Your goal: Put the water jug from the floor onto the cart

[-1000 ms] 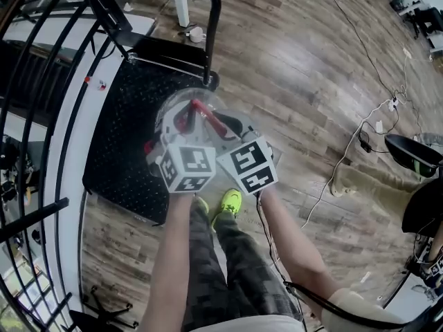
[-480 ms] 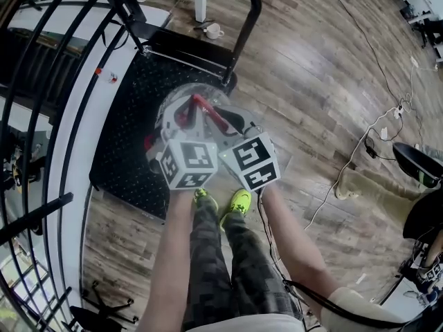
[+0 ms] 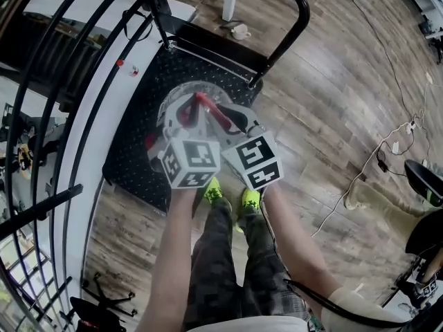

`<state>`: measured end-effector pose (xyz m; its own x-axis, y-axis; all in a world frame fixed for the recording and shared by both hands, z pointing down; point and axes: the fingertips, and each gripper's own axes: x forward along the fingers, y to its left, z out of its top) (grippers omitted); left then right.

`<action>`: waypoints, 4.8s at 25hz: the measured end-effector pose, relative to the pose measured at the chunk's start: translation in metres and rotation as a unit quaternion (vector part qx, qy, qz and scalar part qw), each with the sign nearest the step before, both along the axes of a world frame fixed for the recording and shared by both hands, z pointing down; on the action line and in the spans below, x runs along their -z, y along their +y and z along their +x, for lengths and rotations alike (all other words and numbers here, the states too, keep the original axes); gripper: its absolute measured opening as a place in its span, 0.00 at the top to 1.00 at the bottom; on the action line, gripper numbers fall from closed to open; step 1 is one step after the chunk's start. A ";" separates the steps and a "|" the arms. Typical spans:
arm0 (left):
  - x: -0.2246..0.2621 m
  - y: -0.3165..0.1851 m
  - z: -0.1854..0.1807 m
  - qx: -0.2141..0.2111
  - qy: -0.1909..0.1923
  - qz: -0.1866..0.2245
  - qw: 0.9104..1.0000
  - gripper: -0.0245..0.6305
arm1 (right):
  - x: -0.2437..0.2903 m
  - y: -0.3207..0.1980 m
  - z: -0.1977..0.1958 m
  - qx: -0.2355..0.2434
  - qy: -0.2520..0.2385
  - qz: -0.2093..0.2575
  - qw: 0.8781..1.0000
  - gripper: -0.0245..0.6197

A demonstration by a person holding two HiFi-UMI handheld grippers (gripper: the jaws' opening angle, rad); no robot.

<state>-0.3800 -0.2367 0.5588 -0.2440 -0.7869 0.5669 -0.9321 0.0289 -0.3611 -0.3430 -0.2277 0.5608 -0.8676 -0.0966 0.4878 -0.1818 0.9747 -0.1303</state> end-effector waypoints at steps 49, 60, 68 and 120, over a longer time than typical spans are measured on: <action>0.012 -0.061 -0.085 0.068 0.043 0.111 0.990 0.91 | -0.030 -0.098 -0.093 -0.011 -0.021 -0.038 0.999 0.86; 0.002 -0.059 -0.082 0.063 0.055 0.102 0.991 0.91 | -0.034 -0.092 -0.092 -0.006 -0.017 -0.045 0.999 0.71; 0.005 -0.058 -0.079 0.064 0.059 0.106 0.991 0.91 | -0.031 -0.097 -0.079 -0.033 -0.026 -0.045 0.998 0.62; 0.069 -0.009 -0.038 0.072 0.063 0.180 0.979 0.91 | 0.069 -0.037 -0.071 0.030 -0.114 0.028 0.993 0.91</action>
<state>-0.4184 -0.2457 0.4901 -0.3128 -0.9038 0.2919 -0.9454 0.2669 -0.1867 -0.4139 -0.2647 0.4917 -0.9601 -0.0628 0.2725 -0.0950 0.9898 -0.1064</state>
